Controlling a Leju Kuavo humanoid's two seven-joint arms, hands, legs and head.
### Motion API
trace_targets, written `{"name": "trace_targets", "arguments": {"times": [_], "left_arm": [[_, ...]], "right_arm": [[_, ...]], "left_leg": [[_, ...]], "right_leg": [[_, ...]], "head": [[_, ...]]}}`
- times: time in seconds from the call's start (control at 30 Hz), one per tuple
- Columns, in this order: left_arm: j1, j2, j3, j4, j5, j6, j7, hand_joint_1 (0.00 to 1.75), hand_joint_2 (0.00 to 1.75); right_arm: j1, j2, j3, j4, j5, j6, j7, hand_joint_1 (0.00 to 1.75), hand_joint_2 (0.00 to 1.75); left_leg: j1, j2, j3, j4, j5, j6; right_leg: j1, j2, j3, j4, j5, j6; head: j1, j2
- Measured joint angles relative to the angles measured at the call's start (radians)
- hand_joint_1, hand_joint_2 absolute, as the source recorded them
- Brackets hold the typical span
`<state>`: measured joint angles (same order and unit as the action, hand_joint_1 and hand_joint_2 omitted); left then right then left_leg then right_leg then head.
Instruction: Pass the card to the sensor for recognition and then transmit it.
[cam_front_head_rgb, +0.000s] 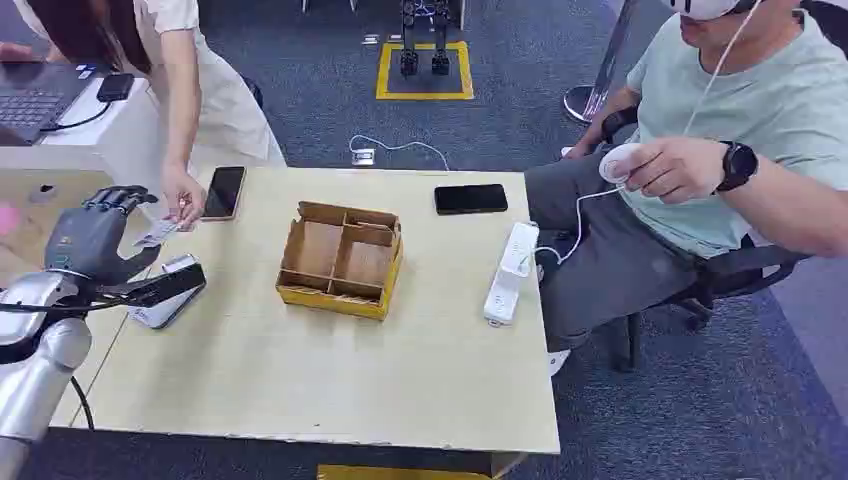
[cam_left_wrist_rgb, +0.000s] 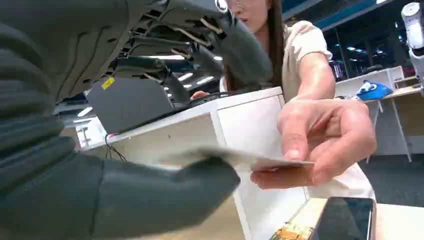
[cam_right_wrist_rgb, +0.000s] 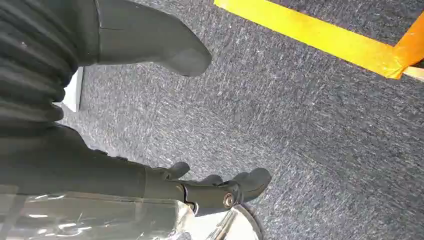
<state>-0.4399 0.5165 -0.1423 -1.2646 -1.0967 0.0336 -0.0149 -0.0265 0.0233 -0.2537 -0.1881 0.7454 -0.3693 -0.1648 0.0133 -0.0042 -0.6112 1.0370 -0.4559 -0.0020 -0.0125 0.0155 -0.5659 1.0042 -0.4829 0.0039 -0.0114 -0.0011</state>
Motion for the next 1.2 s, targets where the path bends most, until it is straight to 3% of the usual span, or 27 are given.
{"name": "trace_targets", "arguments": {"times": [0.97, 1.2], "left_arm": [[-0.003, 0.032, -0.011, -0.004, 0.035, 0.003, -0.002, 1.75, 1.75], [-0.001, 0.039, -0.011, -0.001, -0.028, 0.061, 0.024, 1.75, 1.75]], "right_arm": [[0.001, 0.000, -0.021, 0.000, 0.025, 0.000, 0.004, 0.00, 1.75], [0.001, 0.000, -0.024, 0.000, 0.040, 0.000, 0.004, 0.00, 1.75]], "left_leg": [[0.000, 0.000, 0.000, 0.000, 0.000, 0.000], [0.000, 0.000, 0.000, 0.000, 0.000, 0.000]], "right_leg": [[0.000, 0.000, 0.000, 0.000, 0.000, 0.000], [0.000, 0.000, 0.000, 0.000, 0.000, 0.000]], "head": [[0.000, 0.000], [0.000, 0.000]]}}
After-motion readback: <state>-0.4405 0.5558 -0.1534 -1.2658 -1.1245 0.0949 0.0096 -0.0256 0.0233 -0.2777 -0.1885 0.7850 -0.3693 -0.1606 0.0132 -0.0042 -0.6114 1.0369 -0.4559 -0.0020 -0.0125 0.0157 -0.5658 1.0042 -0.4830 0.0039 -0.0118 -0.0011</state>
